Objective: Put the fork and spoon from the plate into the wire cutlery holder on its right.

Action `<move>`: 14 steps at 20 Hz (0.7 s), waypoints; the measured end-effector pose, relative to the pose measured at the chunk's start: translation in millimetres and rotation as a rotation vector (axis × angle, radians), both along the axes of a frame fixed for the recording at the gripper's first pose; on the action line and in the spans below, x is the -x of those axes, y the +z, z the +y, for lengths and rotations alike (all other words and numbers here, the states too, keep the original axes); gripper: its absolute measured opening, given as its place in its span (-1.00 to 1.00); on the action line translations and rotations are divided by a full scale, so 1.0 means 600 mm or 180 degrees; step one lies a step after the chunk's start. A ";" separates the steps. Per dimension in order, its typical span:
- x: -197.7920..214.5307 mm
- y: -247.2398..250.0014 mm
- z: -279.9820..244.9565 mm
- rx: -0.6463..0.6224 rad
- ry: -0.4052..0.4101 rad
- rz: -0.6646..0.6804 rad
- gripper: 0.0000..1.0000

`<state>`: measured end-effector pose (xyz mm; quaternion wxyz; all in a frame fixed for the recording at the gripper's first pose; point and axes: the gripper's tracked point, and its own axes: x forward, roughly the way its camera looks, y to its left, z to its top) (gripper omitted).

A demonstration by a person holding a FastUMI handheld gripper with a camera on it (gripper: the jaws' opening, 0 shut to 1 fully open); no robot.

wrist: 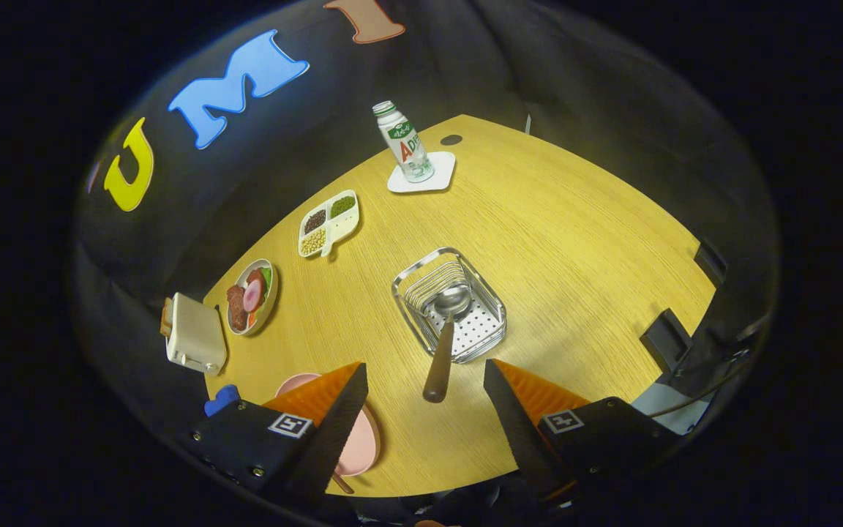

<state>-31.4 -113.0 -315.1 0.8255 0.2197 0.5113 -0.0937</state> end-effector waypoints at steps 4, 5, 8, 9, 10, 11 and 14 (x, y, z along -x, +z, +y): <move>0.010 -0.009 0.038 -0.0038 0.0136 0.0046 0.96; 0.011 -0.012 0.049 -0.0043 0.0173 0.0057 0.97; 0.014 -0.018 0.081 -0.0055 0.0295 0.0086 0.96; 0.013 -0.020 0.094 -0.0059 0.0341 0.0098 0.97; 0.014 -0.023 0.107 -0.0068 0.0390 0.0110 0.96; 0.017 -0.025 0.122 -0.0079 0.0442 0.0122 0.97; 0.021 -0.037 0.168 -0.0100 0.0617 0.0173 0.97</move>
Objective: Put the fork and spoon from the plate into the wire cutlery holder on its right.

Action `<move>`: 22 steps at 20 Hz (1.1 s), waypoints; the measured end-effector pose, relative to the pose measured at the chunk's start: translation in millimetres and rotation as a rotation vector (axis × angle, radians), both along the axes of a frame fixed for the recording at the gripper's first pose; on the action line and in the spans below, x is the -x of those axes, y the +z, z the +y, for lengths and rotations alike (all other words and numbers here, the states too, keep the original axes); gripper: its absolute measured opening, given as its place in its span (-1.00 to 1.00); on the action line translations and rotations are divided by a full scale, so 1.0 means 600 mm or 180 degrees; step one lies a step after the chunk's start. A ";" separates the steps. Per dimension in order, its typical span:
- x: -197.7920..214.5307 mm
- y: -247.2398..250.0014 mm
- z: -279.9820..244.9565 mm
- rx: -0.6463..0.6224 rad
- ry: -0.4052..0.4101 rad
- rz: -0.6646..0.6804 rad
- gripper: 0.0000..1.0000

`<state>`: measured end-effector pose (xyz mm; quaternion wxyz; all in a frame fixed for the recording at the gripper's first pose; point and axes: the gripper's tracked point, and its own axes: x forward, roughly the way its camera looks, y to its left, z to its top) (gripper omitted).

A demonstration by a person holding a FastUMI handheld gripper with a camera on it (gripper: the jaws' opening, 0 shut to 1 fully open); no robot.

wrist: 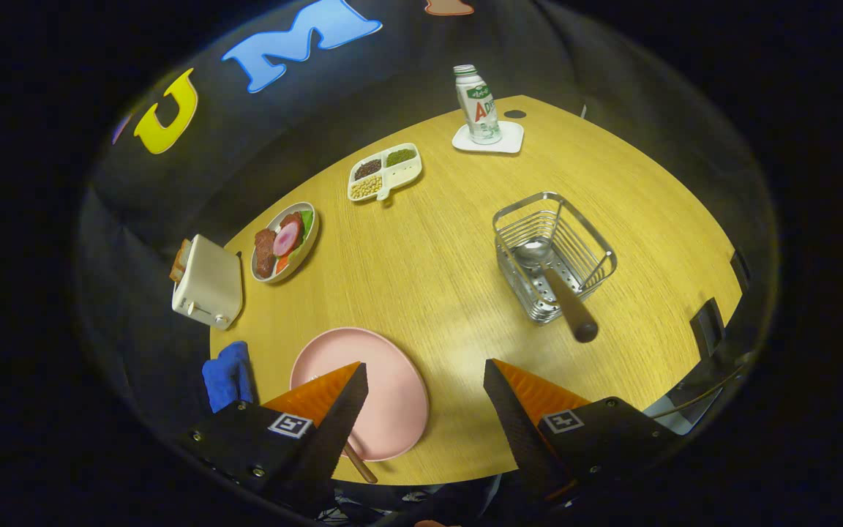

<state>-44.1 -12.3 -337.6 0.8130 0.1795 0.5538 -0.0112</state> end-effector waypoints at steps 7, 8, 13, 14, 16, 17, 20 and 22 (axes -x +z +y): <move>0.025 -0.036 0.100 -0.0024 0.0446 0.0166 0.97; 0.029 -0.041 0.112 -0.0029 0.0510 0.0195 0.97; 0.051 -0.072 0.167 -0.0008 0.0841 0.0325 0.97; 0.055 -0.078 0.176 -0.0005 0.0907 0.0353 0.97; 0.066 -0.090 0.191 0.0017 0.1022 0.0408 0.97; 0.072 -0.097 0.197 0.0035 0.1078 0.0433 0.97; 0.088 -0.115 0.210 0.0082 0.1215 0.0521 0.97; 0.100 -0.125 0.215 0.0104 0.1289 0.0581 0.97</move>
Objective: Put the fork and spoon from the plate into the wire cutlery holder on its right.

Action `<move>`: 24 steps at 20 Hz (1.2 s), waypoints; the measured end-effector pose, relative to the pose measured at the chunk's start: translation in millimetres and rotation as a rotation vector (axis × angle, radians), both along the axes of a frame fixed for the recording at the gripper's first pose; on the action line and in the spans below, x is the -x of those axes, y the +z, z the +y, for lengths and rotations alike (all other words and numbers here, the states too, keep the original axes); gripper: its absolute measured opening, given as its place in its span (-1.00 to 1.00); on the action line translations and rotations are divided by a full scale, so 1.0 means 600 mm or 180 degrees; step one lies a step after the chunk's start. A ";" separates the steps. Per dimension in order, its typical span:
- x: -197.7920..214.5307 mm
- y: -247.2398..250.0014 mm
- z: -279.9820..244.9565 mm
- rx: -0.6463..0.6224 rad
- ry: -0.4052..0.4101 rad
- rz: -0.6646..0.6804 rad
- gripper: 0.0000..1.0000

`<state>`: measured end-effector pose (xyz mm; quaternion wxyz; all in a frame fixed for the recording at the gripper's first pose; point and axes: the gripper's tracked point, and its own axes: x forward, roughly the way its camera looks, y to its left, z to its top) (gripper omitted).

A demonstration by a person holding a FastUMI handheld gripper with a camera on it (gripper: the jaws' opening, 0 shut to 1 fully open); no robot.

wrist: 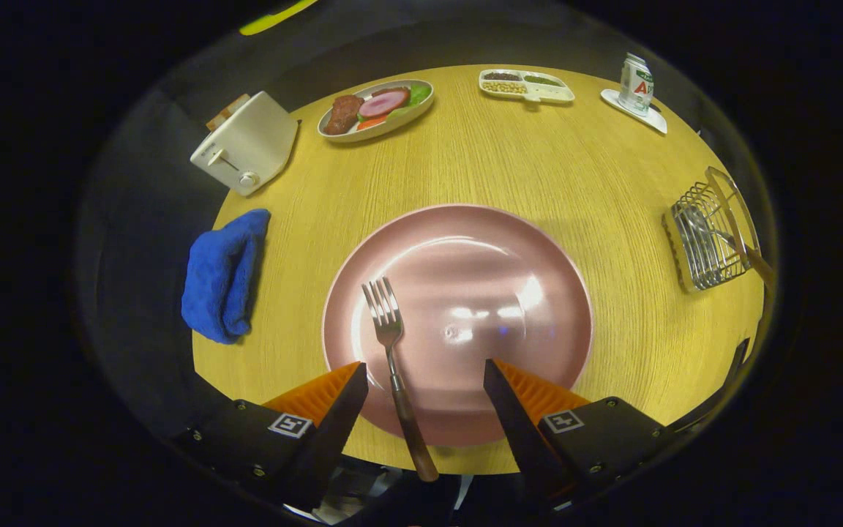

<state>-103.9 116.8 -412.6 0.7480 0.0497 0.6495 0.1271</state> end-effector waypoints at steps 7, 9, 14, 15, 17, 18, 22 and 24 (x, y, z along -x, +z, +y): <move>0.023 -0.025 0.008 0.0102 0.0172 0.0127 0.64; 0.024 -0.029 0.006 0.0165 0.0220 0.0152 0.38; 0.021 -0.034 0.005 0.0166 0.0158 0.0183 -0.70; 0.017 -0.037 0.004 0.0169 0.0161 0.0157 -0.72; 0.017 -0.036 0.011 0.0038 0.0061 0.0147 -0.89; 0.015 -0.036 0.011 -0.0015 0.0003 0.0157 -0.88; 0.014 -0.034 0.013 -0.0086 -0.0121 0.0181 -0.88; 0.010 -0.028 0.015 -0.0154 -0.0200 0.0201 -0.89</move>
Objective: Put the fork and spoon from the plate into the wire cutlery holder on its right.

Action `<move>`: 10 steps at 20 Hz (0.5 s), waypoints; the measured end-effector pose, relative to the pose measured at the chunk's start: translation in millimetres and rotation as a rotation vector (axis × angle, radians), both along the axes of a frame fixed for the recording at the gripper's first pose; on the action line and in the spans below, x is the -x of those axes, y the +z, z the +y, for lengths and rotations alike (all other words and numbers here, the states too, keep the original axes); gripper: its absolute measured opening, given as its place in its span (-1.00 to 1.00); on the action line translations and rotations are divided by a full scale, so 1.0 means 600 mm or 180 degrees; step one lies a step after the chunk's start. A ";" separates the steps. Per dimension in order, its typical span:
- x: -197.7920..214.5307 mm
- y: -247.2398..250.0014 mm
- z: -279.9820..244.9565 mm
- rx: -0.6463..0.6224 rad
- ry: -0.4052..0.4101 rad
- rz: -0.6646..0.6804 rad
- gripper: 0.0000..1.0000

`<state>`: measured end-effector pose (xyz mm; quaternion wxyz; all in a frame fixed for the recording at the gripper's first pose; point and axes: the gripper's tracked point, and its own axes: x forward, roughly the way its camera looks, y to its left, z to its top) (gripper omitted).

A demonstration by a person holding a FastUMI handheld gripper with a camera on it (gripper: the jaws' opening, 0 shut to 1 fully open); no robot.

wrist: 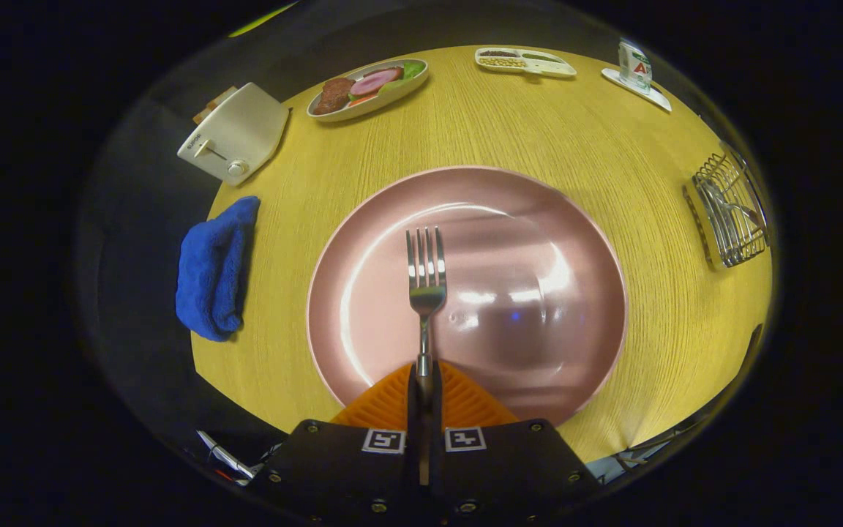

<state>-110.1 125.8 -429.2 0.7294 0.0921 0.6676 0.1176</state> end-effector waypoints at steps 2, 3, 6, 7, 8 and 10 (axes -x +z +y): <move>-0.008 0.013 0.009 -0.0123 -0.0119 0.0010 -0.89; -0.015 0.020 0.009 -0.0168 -0.0179 -0.0001 -0.89; -0.034 0.042 0.005 -0.0278 -0.0336 -0.0049 -0.89; -0.041 0.050 -0.001 -0.0302 -0.0384 -0.0073 -0.89; -0.050 0.058 -0.007 -0.0319 -0.0436 -0.0106 -0.89; -0.068 0.077 -0.025 -0.0356 -0.0540 -0.0182 -0.88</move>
